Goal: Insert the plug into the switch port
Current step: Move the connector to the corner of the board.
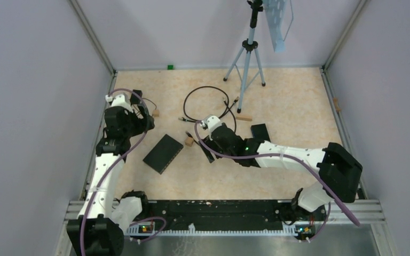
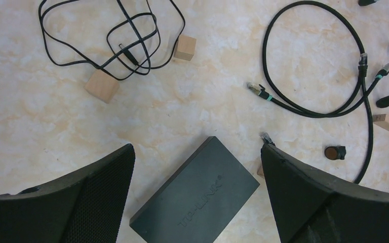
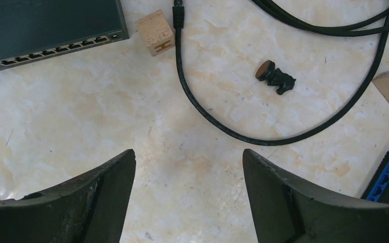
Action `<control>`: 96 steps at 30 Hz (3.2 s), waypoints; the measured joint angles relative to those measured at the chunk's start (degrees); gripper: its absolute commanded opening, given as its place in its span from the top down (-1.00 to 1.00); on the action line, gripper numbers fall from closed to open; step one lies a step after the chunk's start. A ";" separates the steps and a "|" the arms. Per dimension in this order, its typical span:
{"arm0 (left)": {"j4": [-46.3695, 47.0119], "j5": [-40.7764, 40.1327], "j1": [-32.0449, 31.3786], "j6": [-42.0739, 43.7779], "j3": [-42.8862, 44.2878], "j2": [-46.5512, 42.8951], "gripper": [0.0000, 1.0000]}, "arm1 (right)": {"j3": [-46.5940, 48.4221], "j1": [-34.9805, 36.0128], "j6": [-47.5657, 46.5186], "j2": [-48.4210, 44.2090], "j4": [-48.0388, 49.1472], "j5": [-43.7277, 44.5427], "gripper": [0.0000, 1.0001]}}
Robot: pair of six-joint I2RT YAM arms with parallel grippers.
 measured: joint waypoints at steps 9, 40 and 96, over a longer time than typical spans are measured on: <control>-1.66 -1.57 0.00 2.58 0.00 -1.25 -0.97 | 4.50 -0.66 -2.43 5.60 -0.28 -5.90 -0.58; -10.80 -11.19 0.00 3.15 1.25 -10.21 -0.97 | 27.39 -2.29 -10.01 15.28 -13.94 -5.73 -0.97; -13.33 -5.07 0.00 1.60 1.77 -9.25 -0.97 | 10.25 -11.82 -9.22 23.17 5.73 -16.22 1.00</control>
